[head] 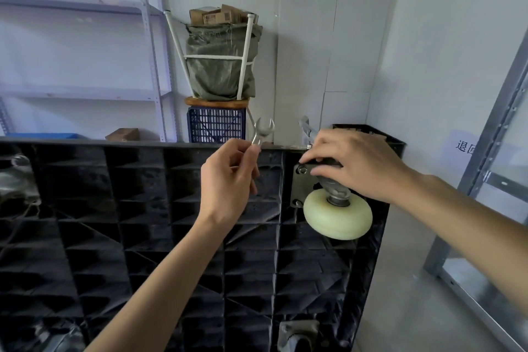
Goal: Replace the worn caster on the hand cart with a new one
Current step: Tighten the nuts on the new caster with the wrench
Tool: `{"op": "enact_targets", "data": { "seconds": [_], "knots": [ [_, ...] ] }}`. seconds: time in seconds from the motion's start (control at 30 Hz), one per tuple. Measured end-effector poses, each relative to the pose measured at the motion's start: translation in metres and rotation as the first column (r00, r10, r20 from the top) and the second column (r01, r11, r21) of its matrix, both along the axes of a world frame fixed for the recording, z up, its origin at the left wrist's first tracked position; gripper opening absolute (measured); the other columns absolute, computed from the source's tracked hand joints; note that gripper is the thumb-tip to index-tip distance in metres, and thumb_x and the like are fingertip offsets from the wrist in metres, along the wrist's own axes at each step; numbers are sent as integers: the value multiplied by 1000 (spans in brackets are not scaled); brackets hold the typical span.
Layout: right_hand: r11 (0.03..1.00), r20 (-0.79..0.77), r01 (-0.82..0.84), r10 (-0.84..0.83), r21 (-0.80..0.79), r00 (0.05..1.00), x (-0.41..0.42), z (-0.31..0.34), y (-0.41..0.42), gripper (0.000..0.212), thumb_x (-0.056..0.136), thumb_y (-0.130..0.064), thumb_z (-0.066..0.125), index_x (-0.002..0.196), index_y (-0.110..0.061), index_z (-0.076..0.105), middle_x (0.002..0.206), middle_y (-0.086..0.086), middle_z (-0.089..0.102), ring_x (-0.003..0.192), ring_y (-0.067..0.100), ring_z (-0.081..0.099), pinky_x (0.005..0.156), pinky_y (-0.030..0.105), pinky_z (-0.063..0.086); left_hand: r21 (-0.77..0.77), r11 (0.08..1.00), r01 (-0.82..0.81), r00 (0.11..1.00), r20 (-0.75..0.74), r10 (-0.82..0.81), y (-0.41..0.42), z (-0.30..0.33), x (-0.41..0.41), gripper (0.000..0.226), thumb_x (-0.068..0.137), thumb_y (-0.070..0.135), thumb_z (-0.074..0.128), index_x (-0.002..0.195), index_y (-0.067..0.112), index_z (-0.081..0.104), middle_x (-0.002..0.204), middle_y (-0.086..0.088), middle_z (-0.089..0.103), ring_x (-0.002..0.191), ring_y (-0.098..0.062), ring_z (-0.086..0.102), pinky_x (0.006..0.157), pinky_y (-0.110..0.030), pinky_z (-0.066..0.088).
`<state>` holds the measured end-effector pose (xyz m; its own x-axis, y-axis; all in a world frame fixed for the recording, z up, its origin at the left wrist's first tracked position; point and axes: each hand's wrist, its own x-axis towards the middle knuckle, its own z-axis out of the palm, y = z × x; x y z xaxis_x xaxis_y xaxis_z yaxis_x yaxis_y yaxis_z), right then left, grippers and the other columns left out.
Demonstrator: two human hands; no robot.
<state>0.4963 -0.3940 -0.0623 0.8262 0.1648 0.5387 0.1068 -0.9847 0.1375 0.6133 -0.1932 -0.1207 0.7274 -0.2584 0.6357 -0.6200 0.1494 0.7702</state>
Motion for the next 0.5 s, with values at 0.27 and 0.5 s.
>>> {"op": "enact_targets", "data": {
  "seconds": [0.27,0.5],
  "knots": [
    [976,-52,-15,4,-216,999,18,-5,-7,22,91,-29,74,110,-39,76,89,-17,63,70,13,62,49,18,19,41,998,-44,998,-44,46,-16,-26,11,15,101,23,61,91,17,70,64,-2,67,46,-20,59,49,-36,53],
    [966,-8,-26,25,-258,1000,29,-12,-14,12,89,-31,76,101,-31,78,87,-14,67,63,19,65,44,28,43,7,999,-41,996,-76,41,-25,-35,15,15,101,24,61,93,15,71,64,-1,67,46,-20,60,48,-33,53]
  ]
}}
